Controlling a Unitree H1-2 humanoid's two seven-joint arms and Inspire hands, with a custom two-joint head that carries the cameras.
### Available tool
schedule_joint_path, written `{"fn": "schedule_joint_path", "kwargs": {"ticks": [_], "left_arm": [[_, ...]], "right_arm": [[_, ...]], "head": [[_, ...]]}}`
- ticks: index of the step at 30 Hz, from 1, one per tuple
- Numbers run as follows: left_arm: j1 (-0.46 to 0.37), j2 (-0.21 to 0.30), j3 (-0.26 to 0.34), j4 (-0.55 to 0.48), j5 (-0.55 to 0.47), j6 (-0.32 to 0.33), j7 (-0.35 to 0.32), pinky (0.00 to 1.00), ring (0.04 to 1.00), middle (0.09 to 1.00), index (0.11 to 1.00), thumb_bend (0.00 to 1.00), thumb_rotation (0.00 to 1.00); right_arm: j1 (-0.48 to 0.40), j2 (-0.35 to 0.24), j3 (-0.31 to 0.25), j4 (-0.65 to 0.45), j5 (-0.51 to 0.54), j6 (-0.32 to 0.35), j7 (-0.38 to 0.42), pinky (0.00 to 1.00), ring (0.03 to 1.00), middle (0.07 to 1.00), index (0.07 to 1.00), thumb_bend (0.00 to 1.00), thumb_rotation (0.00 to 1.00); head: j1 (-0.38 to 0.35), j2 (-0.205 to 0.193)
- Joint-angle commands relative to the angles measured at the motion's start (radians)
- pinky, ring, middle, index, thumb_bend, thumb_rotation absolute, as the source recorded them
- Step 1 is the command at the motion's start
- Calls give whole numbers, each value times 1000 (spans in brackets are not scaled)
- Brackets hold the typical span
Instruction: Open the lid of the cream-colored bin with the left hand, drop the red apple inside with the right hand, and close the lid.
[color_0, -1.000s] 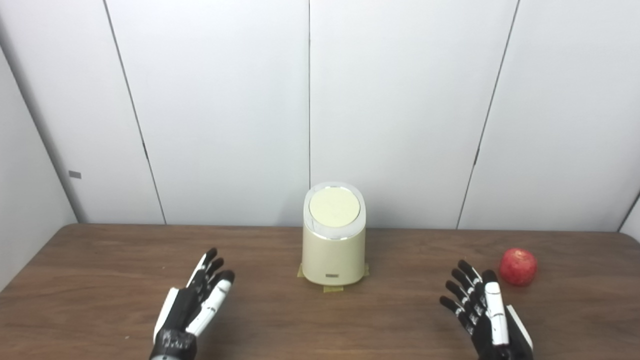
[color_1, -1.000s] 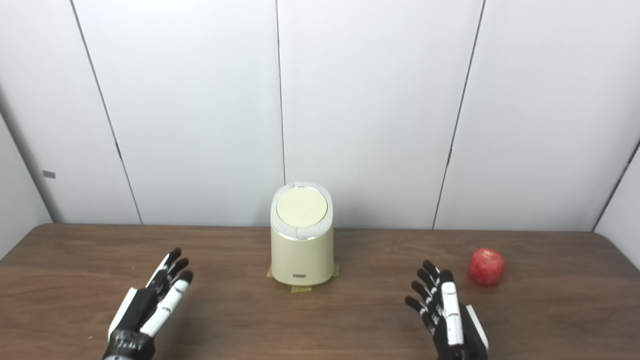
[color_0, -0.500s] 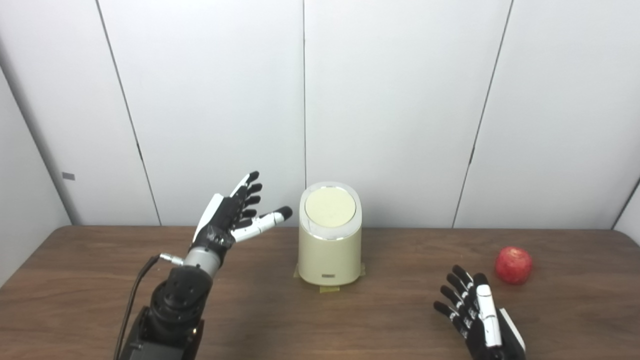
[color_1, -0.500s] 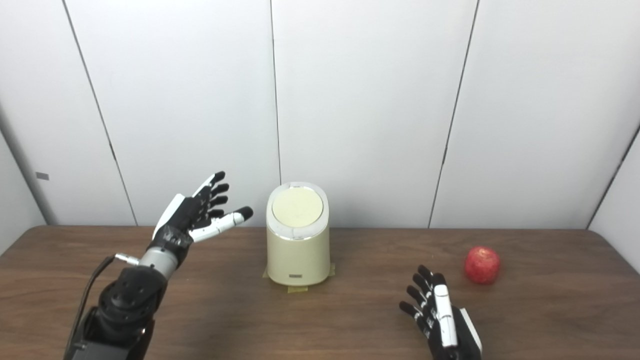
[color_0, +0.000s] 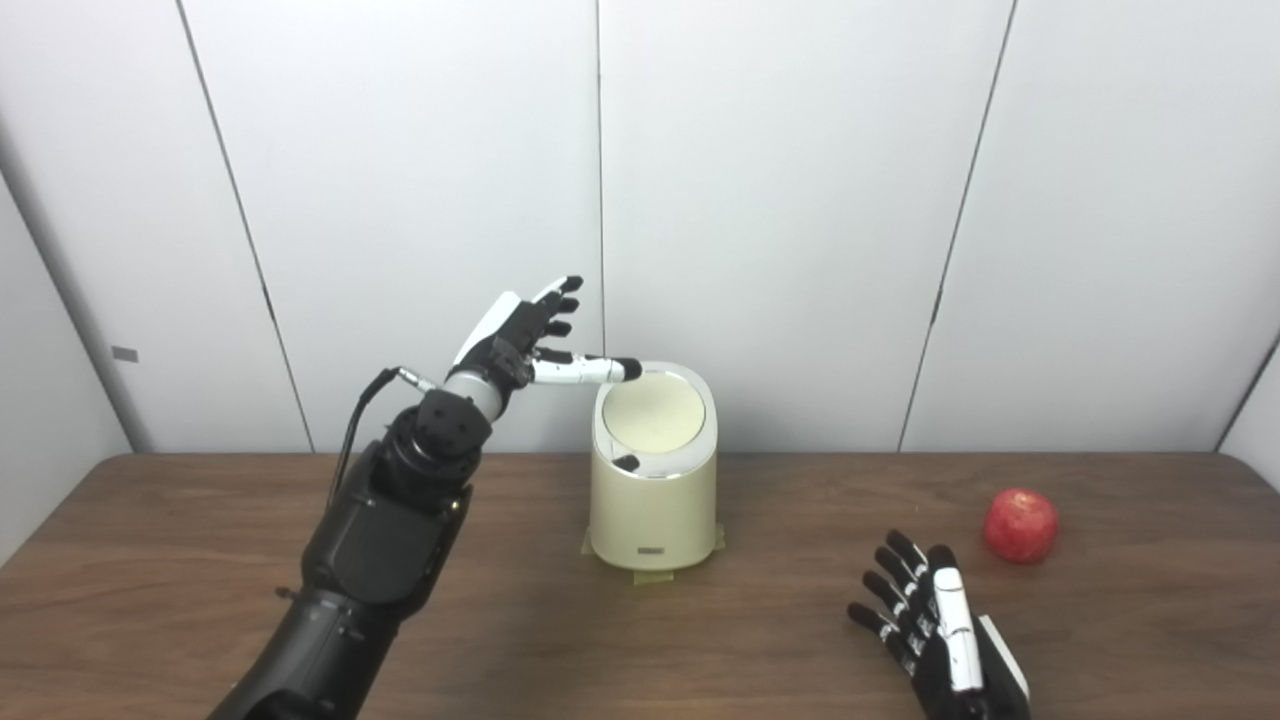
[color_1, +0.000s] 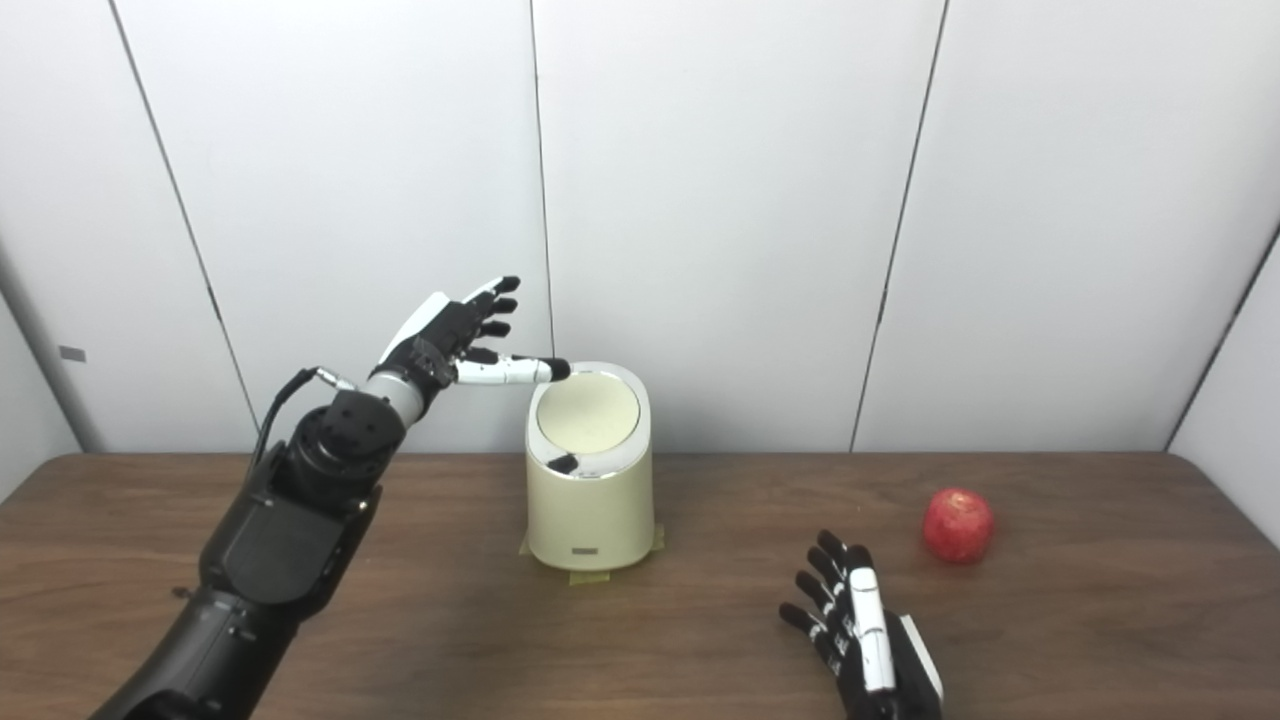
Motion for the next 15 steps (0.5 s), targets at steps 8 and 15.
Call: {"fn": "schedule_joint_path", "kwargs": {"ticks": [8,15], "left_arm": [[-240,15,-135,159,157,-85,-27,805,958,999,987,879,153],[-349,15,-232,256,234,-48,-145,849,984,1000,968,914,100]], "right_arm": [[-26,9,8,-45,-19,-23,-4,787,904,931,929,446,979],[-26,21,9,-65,-17,5,-16,773,898,931,926,452,964]], "head": [[-7,14],[-8,23]]}}
